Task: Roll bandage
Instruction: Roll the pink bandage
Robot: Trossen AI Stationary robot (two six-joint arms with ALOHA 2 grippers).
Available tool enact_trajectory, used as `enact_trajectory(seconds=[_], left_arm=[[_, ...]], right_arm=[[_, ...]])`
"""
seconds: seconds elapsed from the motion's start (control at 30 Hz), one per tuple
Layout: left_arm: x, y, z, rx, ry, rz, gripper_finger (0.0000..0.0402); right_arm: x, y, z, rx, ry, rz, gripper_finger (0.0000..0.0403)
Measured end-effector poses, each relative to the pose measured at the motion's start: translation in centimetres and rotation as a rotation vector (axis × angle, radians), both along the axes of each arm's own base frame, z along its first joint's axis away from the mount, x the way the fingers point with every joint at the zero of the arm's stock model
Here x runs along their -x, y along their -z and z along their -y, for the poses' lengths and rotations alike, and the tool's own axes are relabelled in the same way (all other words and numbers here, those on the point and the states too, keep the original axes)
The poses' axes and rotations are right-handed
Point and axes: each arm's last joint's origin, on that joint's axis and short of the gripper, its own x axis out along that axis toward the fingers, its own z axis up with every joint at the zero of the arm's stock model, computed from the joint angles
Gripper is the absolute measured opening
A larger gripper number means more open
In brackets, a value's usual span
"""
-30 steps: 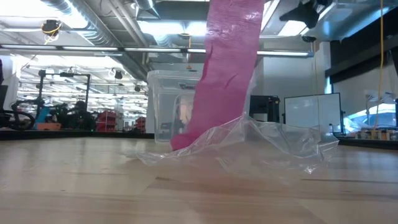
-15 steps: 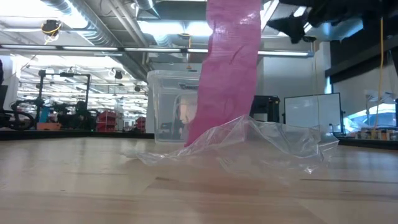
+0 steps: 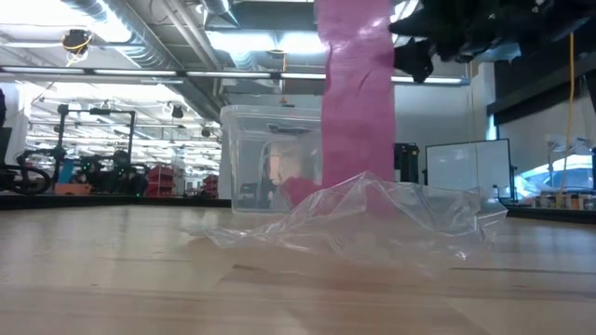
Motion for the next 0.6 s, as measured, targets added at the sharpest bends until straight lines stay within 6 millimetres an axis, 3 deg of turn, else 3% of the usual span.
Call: enact_trajectory(seconds=[0.37, 0.6], left_arm=[[0.0, -0.1, 0.0, -0.001, 0.0, 0.006, 0.0011], [0.0, 0.0, 0.1, -0.017, -0.001, -0.001, 0.0011]], right_arm=[[-2.7, 1.6, -0.3, 0.092, 0.027, 0.043, 0.0211], [-3.9, 2.7, 0.2, 0.094, 0.143, 0.039, 0.0175]])
